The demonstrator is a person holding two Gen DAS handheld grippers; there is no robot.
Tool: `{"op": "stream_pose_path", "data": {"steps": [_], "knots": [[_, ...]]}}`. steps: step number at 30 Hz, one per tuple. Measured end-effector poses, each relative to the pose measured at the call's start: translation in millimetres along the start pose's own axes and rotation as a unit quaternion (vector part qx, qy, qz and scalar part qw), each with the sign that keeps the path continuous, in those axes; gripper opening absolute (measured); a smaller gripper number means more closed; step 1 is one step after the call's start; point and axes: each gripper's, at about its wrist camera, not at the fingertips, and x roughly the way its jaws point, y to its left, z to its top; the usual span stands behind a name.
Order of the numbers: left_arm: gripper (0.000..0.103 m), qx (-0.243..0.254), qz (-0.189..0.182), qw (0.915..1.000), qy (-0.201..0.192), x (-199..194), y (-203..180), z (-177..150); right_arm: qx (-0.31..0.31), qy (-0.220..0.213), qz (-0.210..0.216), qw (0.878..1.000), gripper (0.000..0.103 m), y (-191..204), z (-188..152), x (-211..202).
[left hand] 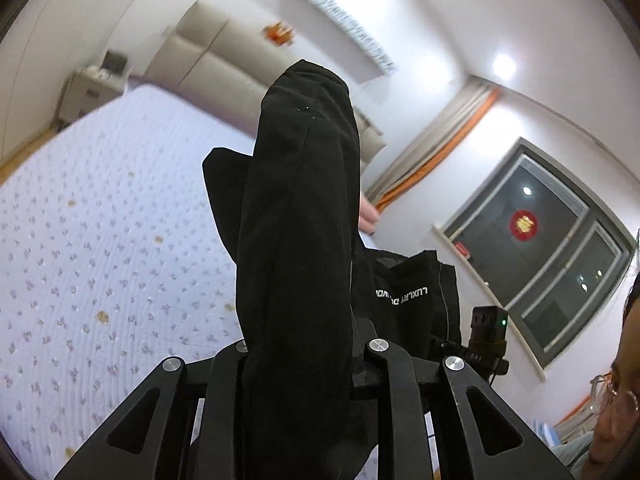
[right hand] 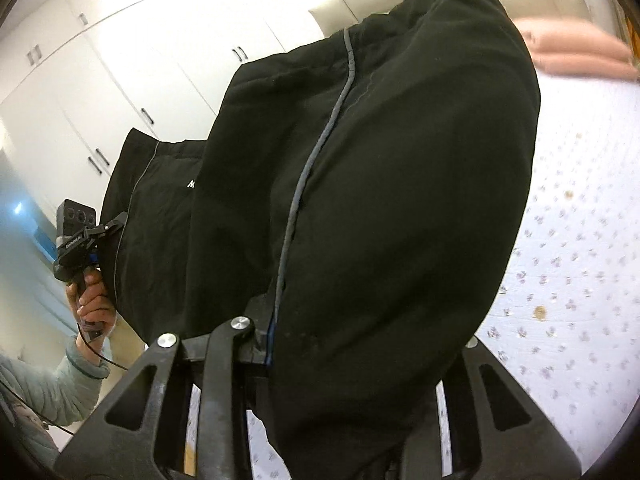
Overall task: Fold large clothes
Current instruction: 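Lift the hem with both grippers and fold it over toward the collar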
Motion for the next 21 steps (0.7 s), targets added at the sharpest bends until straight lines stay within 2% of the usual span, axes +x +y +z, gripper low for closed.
{"op": "stream_pose_path", "data": {"steps": [2, 4, 9, 13, 15, 19, 21], "knots": [[0.022, 0.007, -0.002, 0.9999, -0.010, -23.1, -15.2, -11.3, 0.007, -0.003, 0.000, 1.000, 0.027, 4.5, -7.6, -7.6], [0.022, 0.001, -0.004, 0.9999, -0.010, -43.8, -25.8, -23.3, 0.009, 0.002, -0.018, 1.000, 0.027, 24.7, -19.8, -26.0], [0.022, -0.036, 0.011, 0.9989, 0.027, -67.6, -30.0, -58.6, 0.037, 0.049, -0.046, 0.997, 0.027, 51.9, -51.4, -28.7], [0.022, -0.075, 0.019, 0.9954, 0.057, -68.1, -4.9, -99.8, 0.066, 0.093, -0.055, 0.992, 0.027, 49.8, -86.4, -13.7], [0.022, -0.099, 0.028, 0.9923, 0.070, -65.4, 13.5, -124.8, 0.082, 0.114, -0.060, 0.988, 0.028, 34.6, -101.2, -5.2], [0.022, -0.162, 0.056, 0.9791, 0.109, -41.7, 72.2, -178.1, 0.126, 0.168, -0.090, 0.973, 0.028, -2.5, -144.1, 44.8], [0.023, -0.188, 0.086, 0.9717, 0.114, -31.9, 105.5, -199.6, 0.154, 0.172, -0.122, 0.965, 0.034, -29.9, -161.3, 62.7]]}}
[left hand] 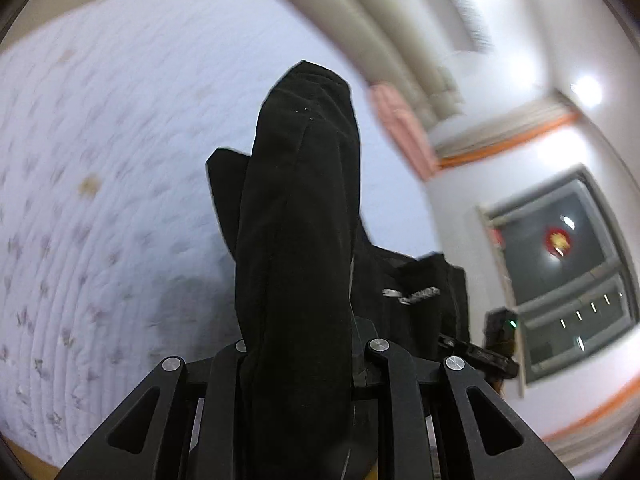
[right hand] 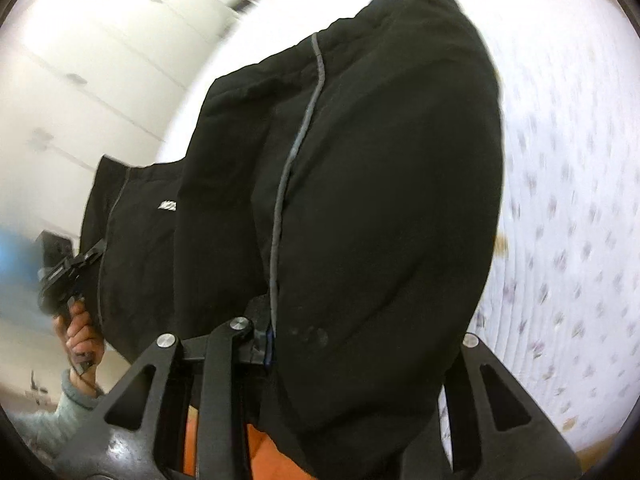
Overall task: Fold large clothes
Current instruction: 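Lift the hem with both grippers and fold it over toward the collar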
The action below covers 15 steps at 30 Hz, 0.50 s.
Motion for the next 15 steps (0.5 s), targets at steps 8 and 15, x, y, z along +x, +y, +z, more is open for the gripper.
{"op": "stream_pose_path", "data": {"steps": [8, 15], "knots": [[0.037, -0.132, -0.068, 0.9889, 0.012, 21.3, 105.1, 4.0, 0.133, -0.003, 0.068, 0.989, 0.072, -85.7, -6.3, 21.1], [0.041, -0.058, 0.026, 0.9978, 0.017, -11.6, 80.8, 31.7, 0.109, -0.028, -0.037, 0.993, 0.077, -85.2, -22.3, -32.4]]}}
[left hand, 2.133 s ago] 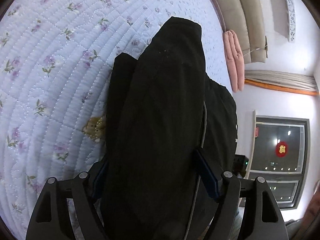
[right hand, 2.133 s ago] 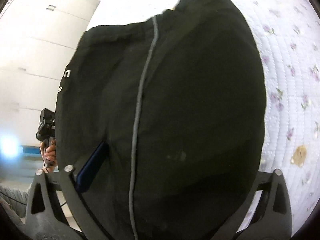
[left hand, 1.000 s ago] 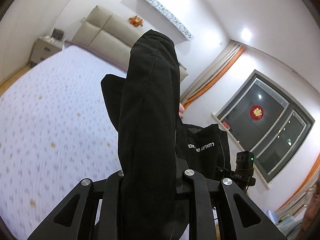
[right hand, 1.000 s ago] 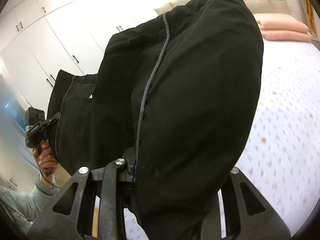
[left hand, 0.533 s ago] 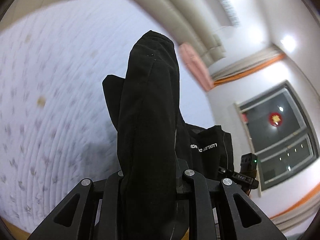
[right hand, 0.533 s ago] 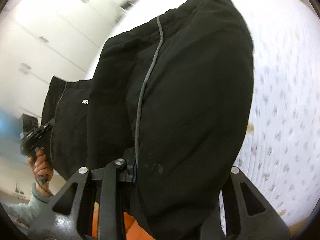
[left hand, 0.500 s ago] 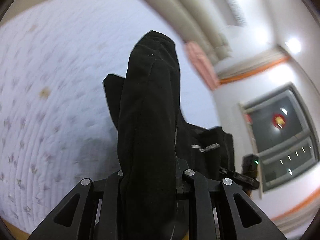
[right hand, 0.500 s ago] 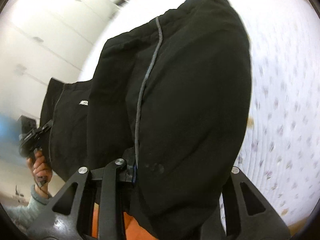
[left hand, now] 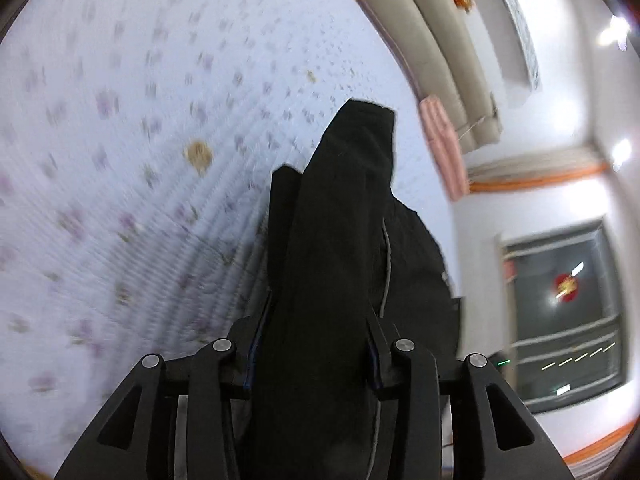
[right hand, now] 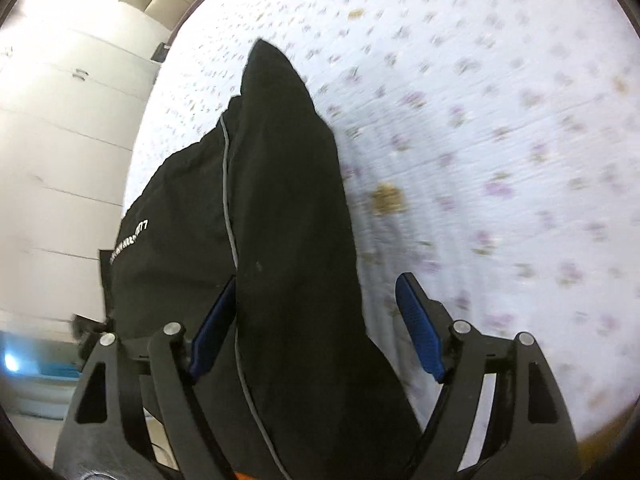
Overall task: Fold large clothes
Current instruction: 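Lift the hem with both grippers and fold it over toward the collar, then lower the folded hem onto the jacket and open both grippers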
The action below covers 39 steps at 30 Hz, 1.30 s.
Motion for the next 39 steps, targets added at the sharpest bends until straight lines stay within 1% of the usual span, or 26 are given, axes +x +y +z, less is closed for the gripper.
{"op": "stream_pose_path", "data": {"steps": [1, 2, 3, 4, 5, 6, 7, 8, 9, 10, 11, 13, 14, 15, 16, 17, 18, 19, 20, 23, 26, 27, 30, 32, 36, 39], "knots": [[0.041, 0.024, 0.025, 0.9993, -0.013, -12.7, -11.3, 0.8, -0.022, -0.018, -0.046, 0.999, 0.078, 10.4, -2.3, -7.4], [0.042, 0.044, 0.041, 0.9978, -0.029, -27.8, -21.6, 1.7, -0.038, -0.030, -0.070, 0.996, 0.078, 5.8, -5.8, -18.2], [0.045, 0.053, 0.048, 0.9967, -0.039, -37.8, -28.1, 3.5, -0.056, -0.045, -0.090, 0.993, 0.078, 13.0, -7.8, -32.2], [0.046, 0.064, 0.059, 0.9947, -0.054, -52.3, -37.8, 4.9, -0.067, -0.054, -0.096, 0.992, 0.078, 21.6, -10.1, -42.0], [0.048, 0.077, 0.062, 0.9928, -0.067, -64.7, -49.7, 5.0, -0.078, -0.063, -0.097, 0.990, 0.078, 43.0, -17.3, -49.1], [0.050, 0.086, 0.063, 0.9917, -0.071, -71.6, -57.5, 2.7, -0.089, -0.071, -0.095, 0.989, 0.078, 71.7, -28.6, -50.4], [0.051, 0.106, 0.070, 0.9893, -0.072, -77.0, -74.9, -1.9, -0.104, -0.081, -0.086, 0.988, 0.078, 91.2, -35.7, -57.6], [0.051, 0.124, 0.074, 0.9870, -0.070, -76.8, -89.7, -8.2, -0.116, -0.086, -0.074, 0.987, 0.078, 109.3, -43.2, -59.2], [0.051, 0.137, 0.075, 0.9855, -0.067, -75.0, -103.7, -15.7, -0.126, -0.087, -0.067, 0.986, 0.078, 118.1, -47.5, -61.3], [0.051, 0.158, 0.073, 0.9832, -0.057, -69.6, -113.6, -30.2, -0.140, -0.083, -0.068, 0.984, 0.078, 137.1, -55.1, -54.6], [0.051, 0.180, 0.080, 0.9793, -0.045, -58.2, -129.7, -44.6, -0.150, -0.076, -0.075, 0.983, 0.078, 136.9, -64.8, -52.4], [0.051, 0.222, 0.119, 0.9673, -0.031, -30.8, -150.6, -66.3, -0.178, -0.058, -0.109, 0.976, 0.077, 153.4, -77.9, -31.8], [0.051, 0.247, 0.153, 0.9566, -0.021, -13.1, -158.5, -79.1, -0.186, -0.054, -0.123, 0.973, 0.077, 163.2, -86.2, -22.9], [0.051, 0.258, 0.173, 0.9505, -0.014, 4.0, -158.9, -87.9, -0.191, -0.047, -0.139, 0.971, 0.077, 166.8, -92.5, -12.3], [0.051, 0.268, 0.198, 0.9427, -0.001, 21.6, -160.0, -98.2, -0.196, -0.039, -0.154, 0.968, 0.077, 168.1, -98.3, -3.5], [0.051, 0.273, 0.213, 0.9382, 0.011, 36.8, -157.6, -106.3, -0.199, -0.033, -0.164, 0.966, 0.076, 160.3, -101.1, 2.1], [0.051, 0.276, 0.222, 0.9351, 0.018, 44.0, -150.6, -115.7, -0.199, -0.018, -0.179, 0.963, 0.076, 156.3, -104.1, 16.5], [0.052, 0.280, 0.245, 0.9278, 0.024, 57.0, -145.0, -120.5, -0.191, 0.000, -0.188, 0.963, 0.076, 149.3, -106.7, 30.3], [0.053, 0.277, 0.255, 0.9258, 0.027, 64.7, -139.7, -122.3, -0.184, 0.007, -0.184, 0.966, 0.077, 146.8, -109.8, 32.1], [0.054, 0.262, 0.255, 0.9301, 0.033, 68.4, -136.6, -117.3, -0.160, 0.009, -0.167, 0.973, 0.080, 133.2, -106.6, 40.2], [0.054, 0.244, 0.255, 0.9344, 0.045, 66.5, -136.4, -109.1, -0.141, 0.014, -0.167, 0.976, 0.080, 133.2, -104.5, 34.4], [0.054, 0.245, 0.258, 0.9335, 0.046, 65.0, -138.1, -108.1, -0.135, 0.015, -0.164, 0.977, 0.079, 133.4, -104.7, 30.0], [0.054, 0.256, 0.284, 0.9235, 0.035, 47.4, -153.6, -111.3, -0.100, 0.007, -0.134, 0.986, 0.079, 129.4, -108.1, 5.1], [0.054, 0.266, 0.293, 0.9179, 0.018, 31.0, -164.8, -115.1, -0.089, -0.013, -0.135, 0.987, 0.080, 131.5, -112.8, -20.2], [0.054, 0.275, 0.290, 0.9163, -0.022, -8.0, -196.1, -118.6, -0.088, -0.055, -0.141, 0.985, 0.081, 145.7, -120.9, -71.1], [0.055, 0.291, 0.281, 0.9123, -0.062, -43.4, -232.0, -125.5, -0.097, -0.092, -0.141, 0.981, 0.082, 164.6, -128.7, -111.7]]}}
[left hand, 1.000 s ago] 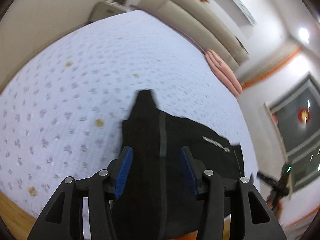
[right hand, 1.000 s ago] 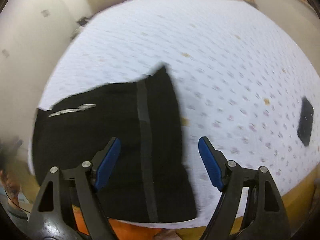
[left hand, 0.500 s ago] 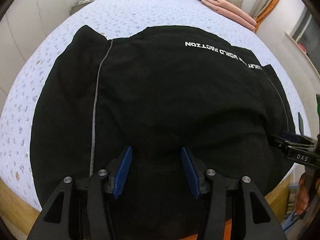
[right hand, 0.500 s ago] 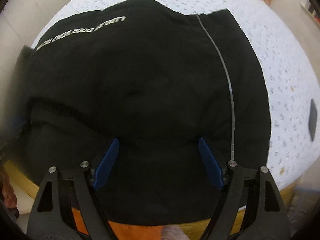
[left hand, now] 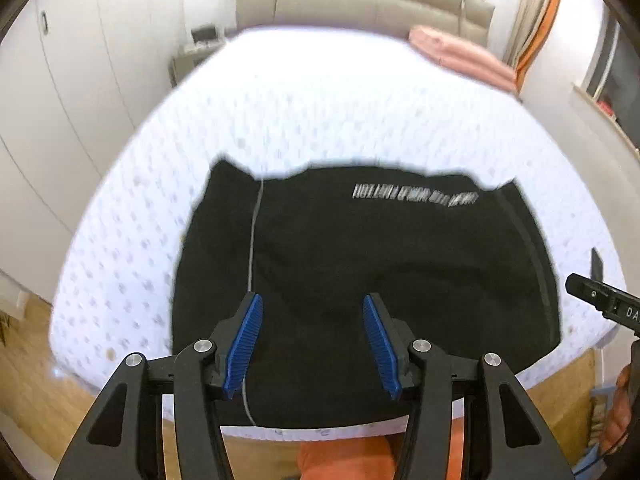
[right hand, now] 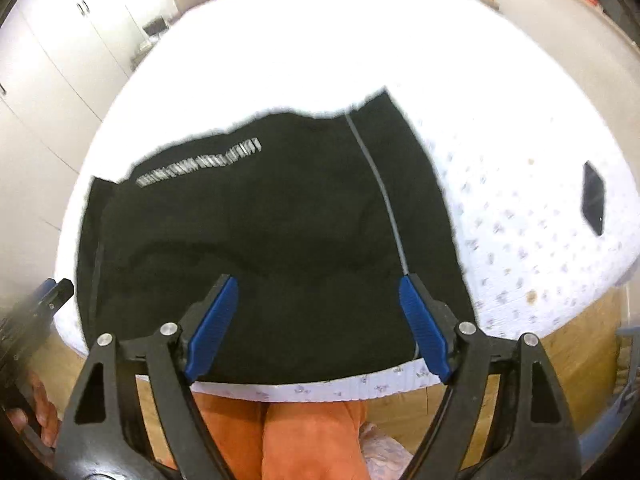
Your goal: Fold large clothes
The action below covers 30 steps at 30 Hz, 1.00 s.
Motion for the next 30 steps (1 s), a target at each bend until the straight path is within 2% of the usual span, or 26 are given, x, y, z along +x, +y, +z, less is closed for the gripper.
{"op": "stream_pose_path", "data": {"steps": [4, 10, 12, 14, 22, 25, 30], "knots": [[0.059, 0.009, 0.009, 0.9990, -0.044, -52.1, -15.4, 13.6, -0.003, -0.040, 0.004, 0.999, 0.086, 11.6, 0.7, -50.7], [0.061, 0.012, 0.023, 0.9939, -0.107, -117.6, -21.2, 12.9, -0.018, -0.085, -0.014, 0.996, 0.091, 24.8, -11.6, -85.5], [0.076, 0.007, 0.027, 0.9916, -0.127, -137.4, -21.0, 11.4, -0.022, -0.098, -0.017, 0.995, 0.094, 28.9, -15.5, -96.6], [0.076, -0.003, 0.021, 0.9897, -0.141, -154.2, -19.0, 10.0, -0.030, -0.113, -0.020, 0.993, 0.095, 33.5, -18.8, -110.3], [0.076, 0.003, 0.004, 0.9848, -0.174, -198.3, -28.7, 3.5, -0.046, -0.154, -0.027, 0.987, 0.098, 49.1, -32.4, -140.1], [0.076, 0.003, 0.006, 0.9833, -0.182, -205.1, -30.5, -0.3, -0.052, -0.169, -0.033, 0.984, 0.099, 54.2, -33.6, -148.9], [0.076, -0.004, 0.002, 0.9826, -0.186, -209.1, -31.4, -4.3, -0.045, -0.174, -0.013, 0.984, 0.101, 52.0, -34.0, -155.4]]}}
